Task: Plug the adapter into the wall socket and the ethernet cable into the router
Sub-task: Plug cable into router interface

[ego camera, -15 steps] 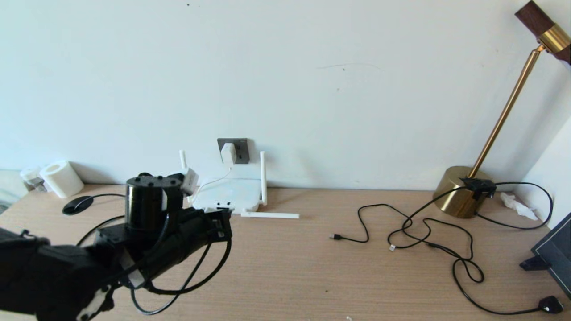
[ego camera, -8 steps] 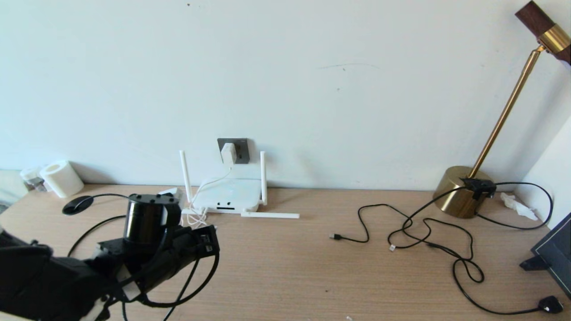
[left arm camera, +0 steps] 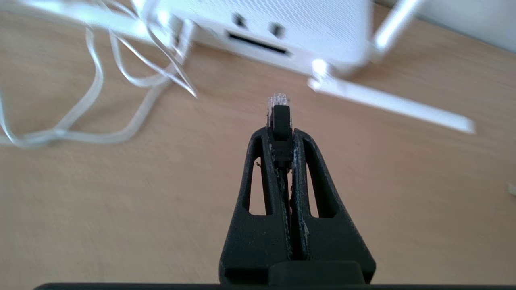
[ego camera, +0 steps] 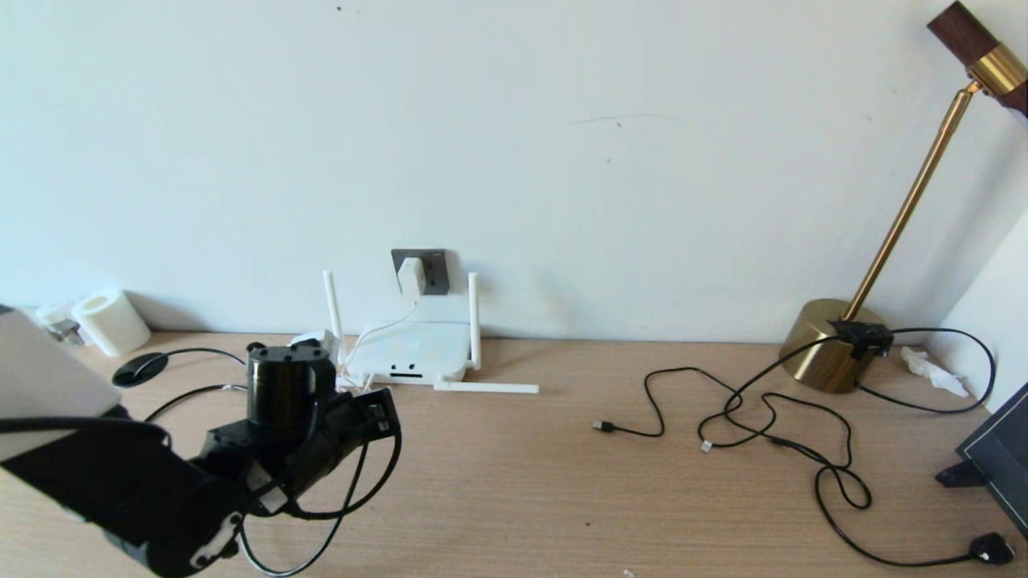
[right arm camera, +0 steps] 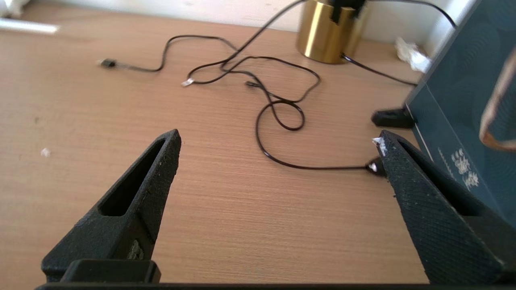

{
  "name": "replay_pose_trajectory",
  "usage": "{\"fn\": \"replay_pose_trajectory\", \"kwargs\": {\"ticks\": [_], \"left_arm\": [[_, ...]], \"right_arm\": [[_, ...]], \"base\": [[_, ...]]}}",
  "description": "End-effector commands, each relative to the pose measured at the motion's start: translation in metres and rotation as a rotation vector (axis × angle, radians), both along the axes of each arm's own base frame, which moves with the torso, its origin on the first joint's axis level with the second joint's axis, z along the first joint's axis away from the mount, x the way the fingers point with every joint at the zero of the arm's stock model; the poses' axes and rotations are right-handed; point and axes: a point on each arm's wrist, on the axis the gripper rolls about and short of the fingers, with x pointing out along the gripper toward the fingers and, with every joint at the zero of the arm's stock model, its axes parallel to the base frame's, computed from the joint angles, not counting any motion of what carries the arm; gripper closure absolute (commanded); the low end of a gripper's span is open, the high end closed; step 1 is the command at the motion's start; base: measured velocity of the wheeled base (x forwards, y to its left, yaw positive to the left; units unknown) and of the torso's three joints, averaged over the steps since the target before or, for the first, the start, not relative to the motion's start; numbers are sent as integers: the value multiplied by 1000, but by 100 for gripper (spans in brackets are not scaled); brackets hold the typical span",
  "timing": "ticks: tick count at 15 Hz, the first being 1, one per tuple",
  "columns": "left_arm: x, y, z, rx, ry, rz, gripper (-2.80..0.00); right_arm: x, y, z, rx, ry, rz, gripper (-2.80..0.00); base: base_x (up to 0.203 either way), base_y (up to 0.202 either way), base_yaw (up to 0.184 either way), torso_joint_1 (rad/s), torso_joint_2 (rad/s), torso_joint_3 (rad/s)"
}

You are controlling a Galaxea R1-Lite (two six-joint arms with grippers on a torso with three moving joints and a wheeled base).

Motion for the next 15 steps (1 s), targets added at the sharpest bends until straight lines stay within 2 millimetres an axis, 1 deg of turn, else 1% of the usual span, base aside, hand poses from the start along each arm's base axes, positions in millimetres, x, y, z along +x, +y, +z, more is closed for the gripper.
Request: {"fn": "replay_pose_trajectory", "kwargs": {"ticks": [1,4,6,9,12,13,15], "left_arm": [[18,11,-25,37,-21,33,0],[27,15,-33,94,-57,23,0],[32,14,-37,90,-54,20,0],[38,12,-44,87,-44,8,0],[41,11,-44,69,-48,-30,0],[44,10,-43,67,-57,-31,0],[52,7,-48,70,-59,-32,0]], "right_arm": [[0,0,0,-9,2,10,-280],[0,0,0,-13,2,11,-280],[0,0,-1,0,1,9,-280],[2,0,1,90,-51,2,-280],[2,0,1,92,-51,2,-280],[2,0,1,92,-52,2,-280],[2,0,1,90,-51,2,-280]], "base": [[0,0,0,0,0,0],[0,0,0,0,0,0],[0,0,0,0,0,0],[0,0,0,0,0,0],[0,0,0,0,0,0],[0,0,0,0,0,0],[0,0,0,0,0,0]]}}
